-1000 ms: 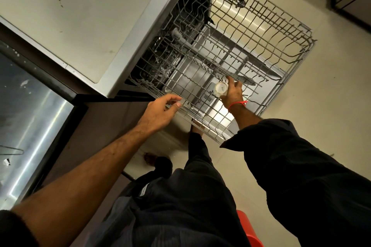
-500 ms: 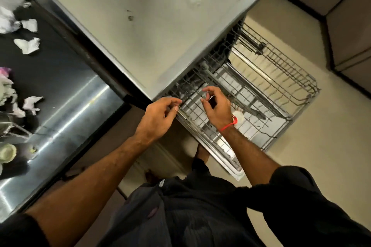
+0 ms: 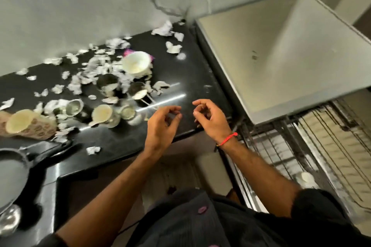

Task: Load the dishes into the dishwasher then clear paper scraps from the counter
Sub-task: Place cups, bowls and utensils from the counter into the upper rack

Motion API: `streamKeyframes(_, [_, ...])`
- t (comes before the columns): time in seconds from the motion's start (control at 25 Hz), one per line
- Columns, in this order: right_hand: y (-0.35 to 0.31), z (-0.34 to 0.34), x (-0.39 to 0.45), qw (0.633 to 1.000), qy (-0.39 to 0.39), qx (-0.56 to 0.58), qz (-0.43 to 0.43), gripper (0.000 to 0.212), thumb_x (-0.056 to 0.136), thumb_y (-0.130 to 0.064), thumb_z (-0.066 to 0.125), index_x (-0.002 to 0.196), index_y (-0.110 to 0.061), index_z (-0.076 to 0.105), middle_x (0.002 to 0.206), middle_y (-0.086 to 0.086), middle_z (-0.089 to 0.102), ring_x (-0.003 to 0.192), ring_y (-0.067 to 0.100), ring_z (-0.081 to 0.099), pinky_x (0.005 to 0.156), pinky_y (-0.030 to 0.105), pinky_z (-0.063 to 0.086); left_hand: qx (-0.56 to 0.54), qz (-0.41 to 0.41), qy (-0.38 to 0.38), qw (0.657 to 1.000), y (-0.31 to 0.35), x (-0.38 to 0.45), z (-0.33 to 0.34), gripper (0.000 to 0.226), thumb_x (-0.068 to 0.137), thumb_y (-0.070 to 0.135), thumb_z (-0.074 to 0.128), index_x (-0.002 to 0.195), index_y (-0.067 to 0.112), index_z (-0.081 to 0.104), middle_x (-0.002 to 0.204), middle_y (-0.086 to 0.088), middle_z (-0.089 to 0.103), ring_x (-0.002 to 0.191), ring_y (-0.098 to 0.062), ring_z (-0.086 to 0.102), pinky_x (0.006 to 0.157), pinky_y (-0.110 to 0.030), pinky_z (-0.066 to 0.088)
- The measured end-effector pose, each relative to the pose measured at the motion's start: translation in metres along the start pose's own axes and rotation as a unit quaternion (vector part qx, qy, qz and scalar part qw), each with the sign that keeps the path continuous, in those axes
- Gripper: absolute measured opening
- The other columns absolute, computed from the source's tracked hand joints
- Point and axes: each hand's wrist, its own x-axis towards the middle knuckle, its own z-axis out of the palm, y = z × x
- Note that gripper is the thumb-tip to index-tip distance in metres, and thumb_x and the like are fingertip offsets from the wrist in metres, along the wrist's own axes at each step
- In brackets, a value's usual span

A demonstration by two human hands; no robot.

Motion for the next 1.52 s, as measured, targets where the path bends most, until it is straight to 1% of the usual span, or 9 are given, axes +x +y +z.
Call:
streamKeyframes(0.24, [-0.04,0.118,0.018,0.995,-0.087,-0.042,-0.01,0.024,0.087,-0.012,0.067,0.109,-0.023,0.067,0.106,-0.006,0.062,0.077,0.016,0.066,0.077,0.044,0.058,0.205,-0.053,0.126,0.969,-0.065,-0.003,-0.106,0.062,0.081,0.047,0.076,0.137,0.033,0.051,0.116,0.003,0.054,0.107,-0.018,0.047,0.095,-0.036,0.042])
streamKeyframes(0.4, [-0.048,0.144,0.014,0.992,-0.1,-0.071,-0.01,0.022,0.088,-0.015,0.067,0.108,-0.023,0.067,0.106,-0.012,0.06,0.077,0.01,0.063,0.076,0.041,0.059,0.221,-0.176,0.078,0.956,-0.109,0.008,-0.143,0.083,0.081,0.048,0.076,0.15,0.036,0.032,0.149,-0.001,0.037,0.131,-0.031,0.033,0.107,-0.055,0.03])
streamKeyframes(0.52, [-0.044,0.146,0.01,0.993,-0.089,-0.08,0.007,0.022,0.088,-0.015,0.067,0.107,-0.027,0.068,0.107,-0.009,0.061,0.076,0.013,0.062,0.076,0.042,0.058,0.204,-0.172,0.017,0.964,-0.135,0.017,-0.151,0.079,0.086,0.049,0.071,0.152,0.032,0.031,0.158,0.002,0.031,0.136,-0.034,0.032,0.11,-0.061,0.029])
streamKeyframes(0.68, [-0.042,0.142,0.002,0.993,-0.079,-0.073,0.039,0.02,0.087,-0.019,0.064,0.1,-0.034,0.068,0.1,-0.007,0.066,0.081,0.013,0.064,0.078,0.042,0.058,0.158,-0.133,-0.012,0.978,-0.147,0.027,-0.154,0.072,0.087,0.047,0.071,0.148,0.024,0.042,0.146,-0.008,0.043,0.128,-0.034,0.042,0.11,-0.05,0.038])
streamKeyframes(0.84, [-0.049,0.126,-0.014,0.995,-0.071,-0.039,0.06,0.022,0.09,-0.014,0.062,0.1,-0.032,0.069,0.094,-0.005,0.068,0.083,0.02,0.066,0.075,0.036,0.058,0.155,-0.118,0.062,0.979,-0.129,0.015,-0.168,0.065,0.089,0.043,0.071,0.145,0.023,0.046,0.141,-0.013,0.046,0.126,-0.029,0.043,0.107,-0.046,0.044])
streamKeyframes(1.0, [-0.072,0.115,-0.025,0.989,-0.086,0.098,0.072,0.027,0.097,-0.01,0.057,0.12,-0.024,0.06,0.109,0.001,0.064,0.089,0.021,0.065,0.071,0.033,0.058,0.046,-0.044,0.141,0.988,-0.065,0.011,-0.176,0.052,0.099,0.048,0.055,0.143,0.02,0.049,0.136,-0.013,0.055,0.12,-0.02,0.053,0.097,-0.037,0.047])
streamKeyframes(1.2, [-0.087,0.078,-0.031,0.954,0.024,0.259,0.15,0.038,0.1,-0.023,0.053,0.137,-0.013,0.048,0.118,0.016,0.062,0.085,0.03,0.064,0.058,0.034,0.056,-0.217,-0.056,-0.054,0.973,0.015,0.017,-0.081,0.048,0.096,0.058,0.051,0.137,0.033,0.051,0.129,-0.006,0.061,0.115,-0.022,0.063,0.094,-0.045,0.056])
streamKeyframes(1.28, [-0.077,0.043,-0.043,0.949,0.127,0.25,0.143,0.042,0.094,-0.025,0.062,0.132,-0.012,0.052,0.118,0.021,0.063,0.084,0.029,0.064,0.056,0.034,0.055,-0.252,-0.107,-0.129,0.953,0.042,0.015,-0.037,0.045,0.102,0.05,0.046,0.142,0.03,0.047,0.13,0.002,0.059,0.116,-0.012,0.062,0.092,-0.034,0.056])
streamKeyframes(1.52, [-0.032,-0.086,-0.096,0.921,0.249,0.238,0.183,0.043,0.088,-0.022,0.071,0.126,-0.007,0.059,0.121,0.015,0.065,0.101,0.028,0.067,0.082,0.043,0.056,-0.298,-0.197,-0.33,0.874,0.093,-0.006,0.087,0.038,0.108,0.034,0.036,0.144,0.024,0.044,0.119,0.001,0.063,0.1,-0.01,0.067,0.077,-0.024,0.057])
